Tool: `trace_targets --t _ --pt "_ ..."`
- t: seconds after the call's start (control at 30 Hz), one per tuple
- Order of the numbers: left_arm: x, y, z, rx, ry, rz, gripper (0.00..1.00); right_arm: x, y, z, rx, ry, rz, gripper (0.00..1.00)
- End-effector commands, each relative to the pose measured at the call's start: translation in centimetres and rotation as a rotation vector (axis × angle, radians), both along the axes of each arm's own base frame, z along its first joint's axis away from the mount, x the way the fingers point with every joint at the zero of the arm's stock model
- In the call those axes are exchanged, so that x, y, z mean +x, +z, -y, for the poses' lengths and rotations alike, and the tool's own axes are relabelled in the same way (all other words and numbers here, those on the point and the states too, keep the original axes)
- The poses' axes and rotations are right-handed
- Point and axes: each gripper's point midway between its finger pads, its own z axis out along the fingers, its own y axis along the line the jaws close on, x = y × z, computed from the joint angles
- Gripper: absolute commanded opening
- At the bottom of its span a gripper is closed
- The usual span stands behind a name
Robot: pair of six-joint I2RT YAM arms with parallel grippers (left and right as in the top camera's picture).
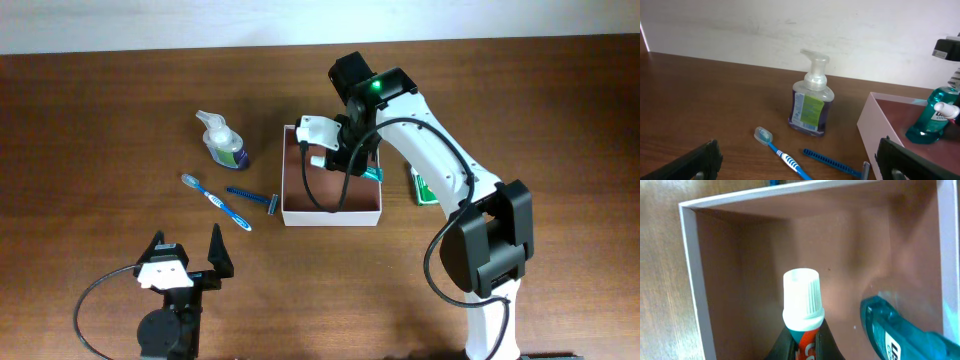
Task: Pack container
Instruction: 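Lower the Colgate tube into the box and release it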
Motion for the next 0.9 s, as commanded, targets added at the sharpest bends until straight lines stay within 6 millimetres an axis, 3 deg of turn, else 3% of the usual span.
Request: trace_targets --t 0.0,0.47,0.5,0.6,0.87 --pt "0.0 -0.1 0.2 0.016 -0.012 -0.002 0.99 -1.2 0.5 -2.1 0.087 0.062 -0.029 0.04" --pt "0.0 -0.1 0.2 0.016 -0.012 -0.002 1.00 -2.9 -0.6 -2.5 0.067 0.110 -0.064 0.04" --pt "0.0 -0.1 0.2 0.016 -0.012 -0.002 1.00 -3.0 -0.7 -2.4 0.063 0.107 -0.073 0.11" --pt "0.0 -0.1 0.2 0.016 -0.012 -0.002 0.99 -3.1 -0.8 -2.4 0.059 0.064 -0.095 0.58" --pt "0.0 -0.1 0.2 0.016 -0.012 -0.002 0.99 -3.0 -0.8 -2.3 0.059 0.058 -0.095 0.64"
